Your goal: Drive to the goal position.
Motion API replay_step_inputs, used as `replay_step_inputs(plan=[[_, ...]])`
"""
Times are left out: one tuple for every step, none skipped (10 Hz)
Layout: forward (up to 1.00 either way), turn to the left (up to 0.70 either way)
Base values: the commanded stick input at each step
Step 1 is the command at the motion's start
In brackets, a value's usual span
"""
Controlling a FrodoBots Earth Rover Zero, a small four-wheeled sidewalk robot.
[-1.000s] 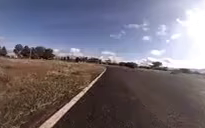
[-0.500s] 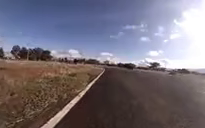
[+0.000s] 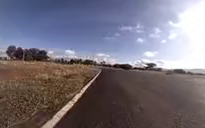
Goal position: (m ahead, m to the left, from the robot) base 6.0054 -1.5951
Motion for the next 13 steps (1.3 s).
replay_step_inputs(plan=[[0.45, 0.0], [0.45, 0.0], [0.45, 0.0], [0.45, 0.0], [0.45, 0.0], [0.45, 0.0], [0.45, 0.0], [0.45, 0.0], [0.45, 0.0], [0.45, 0.0], [0.45, 0.0], [0.45, -0.02], [0.45, -0.12]])
